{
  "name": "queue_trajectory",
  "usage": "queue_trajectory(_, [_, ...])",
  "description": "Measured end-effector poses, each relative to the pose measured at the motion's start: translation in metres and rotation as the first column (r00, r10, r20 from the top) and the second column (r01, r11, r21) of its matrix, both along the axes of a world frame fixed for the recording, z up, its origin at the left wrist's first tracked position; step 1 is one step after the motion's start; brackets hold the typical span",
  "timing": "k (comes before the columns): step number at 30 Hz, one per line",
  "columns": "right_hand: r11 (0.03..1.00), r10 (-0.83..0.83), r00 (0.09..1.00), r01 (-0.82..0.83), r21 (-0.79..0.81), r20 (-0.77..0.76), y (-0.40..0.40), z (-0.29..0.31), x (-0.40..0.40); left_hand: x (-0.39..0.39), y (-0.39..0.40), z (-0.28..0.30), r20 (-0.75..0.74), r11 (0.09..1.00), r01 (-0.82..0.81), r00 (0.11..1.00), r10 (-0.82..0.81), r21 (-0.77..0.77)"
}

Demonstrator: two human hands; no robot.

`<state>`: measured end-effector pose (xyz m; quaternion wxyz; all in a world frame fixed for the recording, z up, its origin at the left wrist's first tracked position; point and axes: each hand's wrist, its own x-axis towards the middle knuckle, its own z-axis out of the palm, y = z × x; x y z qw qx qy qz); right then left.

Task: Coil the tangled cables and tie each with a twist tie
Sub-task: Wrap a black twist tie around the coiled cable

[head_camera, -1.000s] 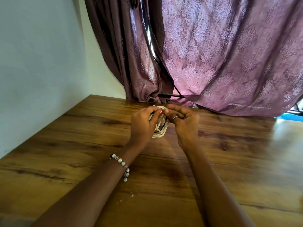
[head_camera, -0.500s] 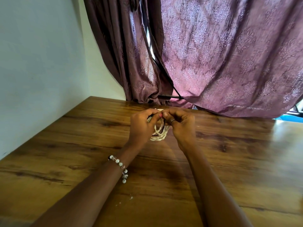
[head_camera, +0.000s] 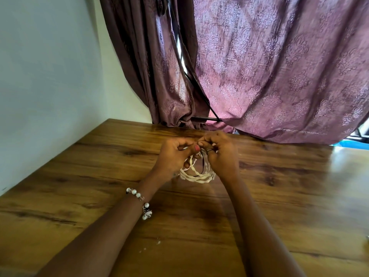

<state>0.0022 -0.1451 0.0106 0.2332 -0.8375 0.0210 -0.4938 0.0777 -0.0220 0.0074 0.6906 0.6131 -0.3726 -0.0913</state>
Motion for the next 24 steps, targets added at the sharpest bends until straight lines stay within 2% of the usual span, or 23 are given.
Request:
queue_trajectory(4, [1.000, -0.007, 1.000, 0.007, -0.003, 0.029, 0.002, 0.000, 0.001, -0.001, -0.002, 0.003, -0.146, 0.997, 0.070, 0.987, -0.071, -0.015])
queue_trajectory(8, [0.997, 0.009, 0.999, -0.013, 0.074, 0.053, 0.003, -0.001, 0.002, -0.001, -0.001, 0.005, -0.207, 0.994, 0.109, 0.972, -0.106, 0.001])
queue_trajectory(12, [0.986, 0.001, 0.993, -0.020, 0.164, 0.114, 0.005, 0.001, -0.002, -0.001, 0.001, 0.005, -0.190, 0.986, 0.152, 0.972, -0.137, 0.069])
queue_trajectory(16, [0.907, -0.033, 0.984, -0.044, 0.419, 0.175, -0.004, 0.004, -0.002, 0.000, 0.002, 0.005, -0.143, 0.977, 0.170, 0.978, -0.151, 0.132])
queue_trajectory(20, [0.888, -0.053, 0.978, -0.046, 0.458, 0.202, -0.006, 0.004, -0.004, -0.005, 0.002, 0.008, -0.148, 0.965, 0.223, 0.968, -0.202, 0.141])
queue_trajectory(24, [0.815, 0.017, 0.963, -0.170, 0.554, 0.270, 0.002, 0.010, -0.007, -0.005, 0.003, 0.012, -0.163, 0.960, 0.253, 0.959, -0.232, 0.120])
